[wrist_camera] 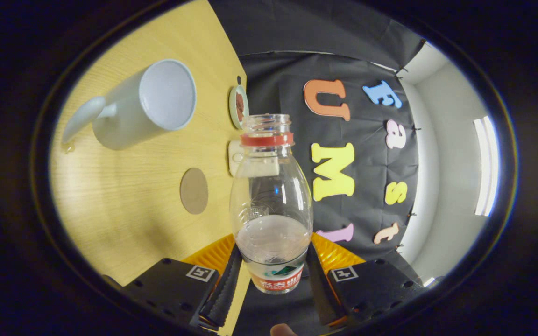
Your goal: Take the bottle from table, then pour the juice into the cup, finally place the bottle on the coaster
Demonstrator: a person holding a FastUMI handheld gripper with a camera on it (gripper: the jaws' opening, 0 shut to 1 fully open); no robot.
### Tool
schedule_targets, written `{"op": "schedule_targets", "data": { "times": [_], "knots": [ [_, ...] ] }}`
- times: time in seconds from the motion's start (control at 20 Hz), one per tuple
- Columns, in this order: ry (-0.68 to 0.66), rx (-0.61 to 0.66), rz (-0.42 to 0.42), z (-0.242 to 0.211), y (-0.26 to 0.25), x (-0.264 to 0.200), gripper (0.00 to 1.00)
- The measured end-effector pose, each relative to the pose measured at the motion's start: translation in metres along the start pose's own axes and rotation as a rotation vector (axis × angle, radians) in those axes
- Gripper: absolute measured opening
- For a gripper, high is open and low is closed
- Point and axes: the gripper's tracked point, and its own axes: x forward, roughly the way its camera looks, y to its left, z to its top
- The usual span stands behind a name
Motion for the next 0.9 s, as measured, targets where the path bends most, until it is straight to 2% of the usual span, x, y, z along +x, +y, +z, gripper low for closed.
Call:
{"op": "schedule_targets", "data": {
  "times": [0.9],
  "knots": [
    [-0.032,-0.186,-0.044,0.011,-0.018,0.0,0.75]
  ]
}}
